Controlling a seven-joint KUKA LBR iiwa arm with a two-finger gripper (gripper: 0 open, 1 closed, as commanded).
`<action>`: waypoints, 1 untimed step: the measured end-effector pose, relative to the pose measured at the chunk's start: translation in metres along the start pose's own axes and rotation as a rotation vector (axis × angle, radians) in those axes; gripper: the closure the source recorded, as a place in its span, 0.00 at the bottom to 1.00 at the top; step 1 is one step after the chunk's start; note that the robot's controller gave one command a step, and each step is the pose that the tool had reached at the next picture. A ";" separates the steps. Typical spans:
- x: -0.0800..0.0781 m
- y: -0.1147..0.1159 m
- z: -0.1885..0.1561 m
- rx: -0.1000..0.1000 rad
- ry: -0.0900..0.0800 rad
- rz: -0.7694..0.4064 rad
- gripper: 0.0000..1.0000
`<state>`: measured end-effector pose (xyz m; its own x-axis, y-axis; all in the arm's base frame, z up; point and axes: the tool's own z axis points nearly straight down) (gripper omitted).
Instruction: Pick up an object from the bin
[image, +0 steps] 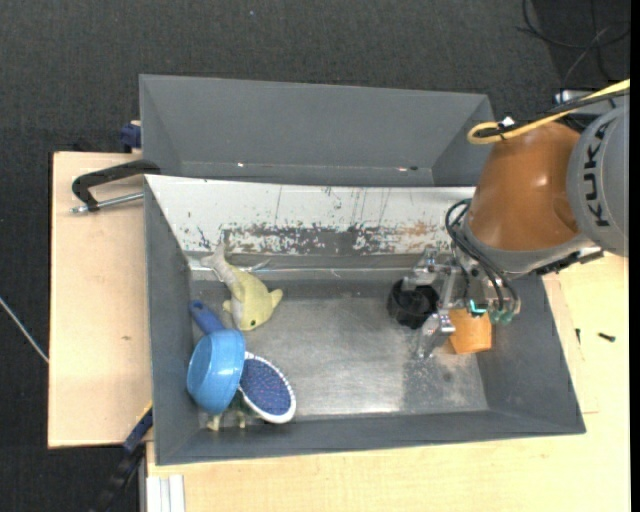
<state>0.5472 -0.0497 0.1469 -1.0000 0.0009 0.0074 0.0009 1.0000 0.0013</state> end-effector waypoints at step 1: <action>-0.027 -0.035 0.063 0.001 -0.018 -0.046 0.00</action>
Offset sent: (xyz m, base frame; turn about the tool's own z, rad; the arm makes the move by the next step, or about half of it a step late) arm 0.0261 -0.0410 -0.0769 -0.0450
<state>0.5734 -0.0845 0.0840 -0.9989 -0.0446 -0.0106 -0.0446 0.9990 0.0002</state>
